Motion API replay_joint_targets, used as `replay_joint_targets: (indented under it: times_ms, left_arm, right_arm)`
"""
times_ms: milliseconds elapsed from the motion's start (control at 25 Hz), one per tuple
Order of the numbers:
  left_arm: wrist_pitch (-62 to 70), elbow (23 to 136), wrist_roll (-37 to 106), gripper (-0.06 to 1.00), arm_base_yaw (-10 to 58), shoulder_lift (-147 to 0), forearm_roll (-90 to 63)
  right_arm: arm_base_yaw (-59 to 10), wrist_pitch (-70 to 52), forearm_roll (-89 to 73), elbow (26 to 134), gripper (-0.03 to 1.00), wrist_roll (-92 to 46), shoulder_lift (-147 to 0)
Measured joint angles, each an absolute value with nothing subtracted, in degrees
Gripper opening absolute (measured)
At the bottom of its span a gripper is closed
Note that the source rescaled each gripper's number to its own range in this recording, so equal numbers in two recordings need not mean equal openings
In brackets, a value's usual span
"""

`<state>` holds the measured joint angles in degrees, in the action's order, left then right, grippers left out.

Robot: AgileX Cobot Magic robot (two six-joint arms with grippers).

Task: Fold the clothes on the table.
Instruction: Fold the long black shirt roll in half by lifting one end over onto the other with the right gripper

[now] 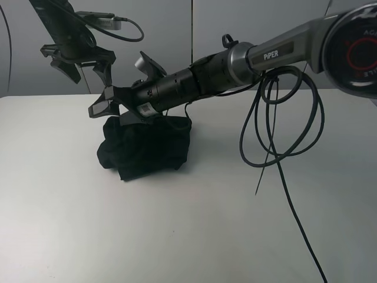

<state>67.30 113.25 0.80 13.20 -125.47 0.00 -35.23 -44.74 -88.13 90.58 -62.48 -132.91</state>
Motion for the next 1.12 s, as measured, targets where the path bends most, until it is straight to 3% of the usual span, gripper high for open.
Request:
replay_joint_targets:
  times_ms: [280,640,880,1120]
  left_arm:
    - [67.30,113.25,1.68,0.99,13.20,-125.47,0.30]
    - [67.30,113.25,2.16,0.99,13.20,-125.47,0.93]
    - [67.44,113.25,3.00,0.99,13.20,-125.47,0.92]
    - [67.44,113.25,3.00,0.99,13.20,-125.47,0.54]
  right_arm:
    - [-34.41,-45.33,-69.02,90.62,0.89,-58.13,-127.43]
    - [-33.68,-47.67,-36.21,88.00,0.89,-37.98,-119.01]
    - [-33.68,-46.32,-34.21,78.88,0.89,-35.46,-118.93]
    - [-33.68,-43.02,-47.28,79.11,0.89,-42.72,-122.36]
